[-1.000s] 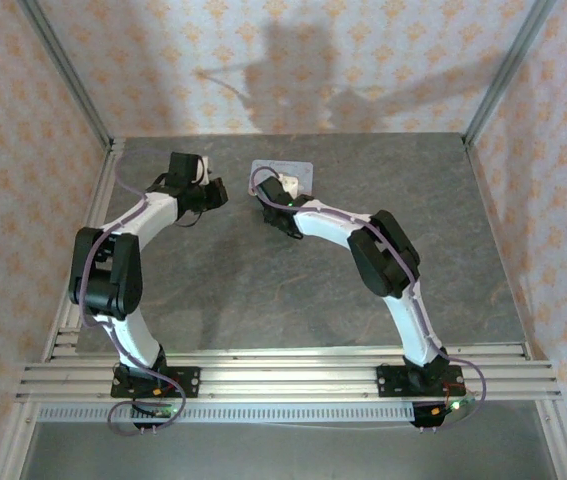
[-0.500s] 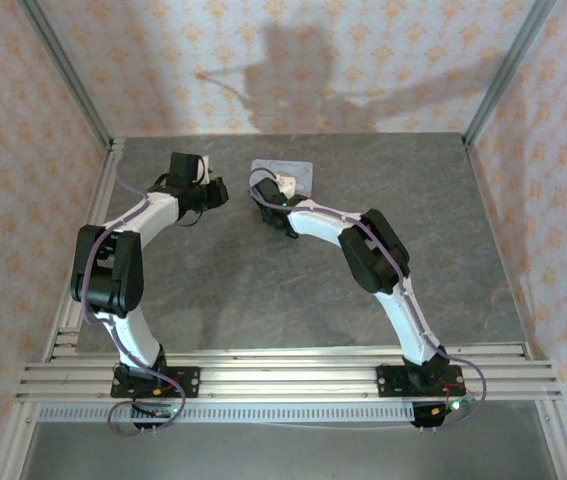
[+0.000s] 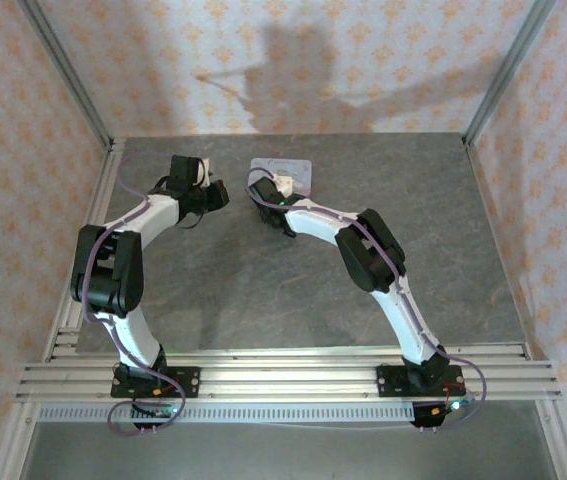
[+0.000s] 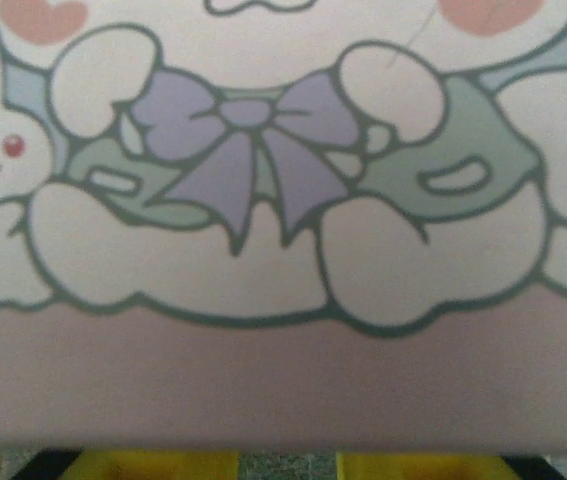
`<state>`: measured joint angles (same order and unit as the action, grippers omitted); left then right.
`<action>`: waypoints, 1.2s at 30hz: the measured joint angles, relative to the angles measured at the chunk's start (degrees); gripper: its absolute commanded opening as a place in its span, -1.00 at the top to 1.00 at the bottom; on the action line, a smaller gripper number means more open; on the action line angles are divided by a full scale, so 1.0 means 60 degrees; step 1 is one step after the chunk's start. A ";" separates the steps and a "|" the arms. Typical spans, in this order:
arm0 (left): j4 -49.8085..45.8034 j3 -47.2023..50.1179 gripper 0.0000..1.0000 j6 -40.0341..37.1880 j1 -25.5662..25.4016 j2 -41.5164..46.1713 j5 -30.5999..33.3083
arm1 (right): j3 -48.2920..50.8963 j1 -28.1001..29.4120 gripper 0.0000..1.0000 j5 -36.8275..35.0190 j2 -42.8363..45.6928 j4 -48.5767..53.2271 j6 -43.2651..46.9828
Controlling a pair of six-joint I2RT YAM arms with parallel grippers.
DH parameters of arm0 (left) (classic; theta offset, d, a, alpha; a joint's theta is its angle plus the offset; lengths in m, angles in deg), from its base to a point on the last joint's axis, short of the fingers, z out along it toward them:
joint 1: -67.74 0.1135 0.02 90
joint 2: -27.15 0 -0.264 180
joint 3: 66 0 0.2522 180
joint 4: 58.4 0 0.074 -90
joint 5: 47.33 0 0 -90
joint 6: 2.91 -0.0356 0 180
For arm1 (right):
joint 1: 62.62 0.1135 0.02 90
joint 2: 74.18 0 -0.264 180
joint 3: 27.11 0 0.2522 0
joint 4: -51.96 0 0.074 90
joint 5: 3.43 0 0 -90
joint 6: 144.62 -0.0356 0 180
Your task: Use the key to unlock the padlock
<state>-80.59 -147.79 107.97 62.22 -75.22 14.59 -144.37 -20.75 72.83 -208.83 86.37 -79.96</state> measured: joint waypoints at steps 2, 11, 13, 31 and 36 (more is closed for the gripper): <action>0.0044 0.0193 1.00 -0.0004 0.0000 0.0029 -0.0007 | 0.0011 0.0000 0.58 0.0004 0.0018 -0.0004 0.0029; 0.0197 0.2095 1.00 -0.0444 0.0000 0.1559 -0.0350 | 0.1053 -0.0004 0.64 0.0517 0.0823 -0.0025 0.0055; 0.0317 0.2688 1.00 -0.0590 -0.0007 0.2149 -0.0484 | 0.1373 -0.0004 0.66 0.0765 0.1089 0.0000 0.0047; 0.1738 0.6470 1.00 -0.1581 -0.1832 0.5049 -0.1585 | 0.3916 -0.0004 0.76 0.3377 0.3810 0.0004 -0.1111; 0.2645 0.6812 1.00 -0.1566 -0.2069 0.5111 -0.2080 | 0.3920 -0.0004 0.79 0.4120 0.3985 0.0186 -0.1279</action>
<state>-64.72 -106.92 98.57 49.81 -44.56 2.11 -120.85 -20.77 97.55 -184.92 87.48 -87.63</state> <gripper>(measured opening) 0.048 0.166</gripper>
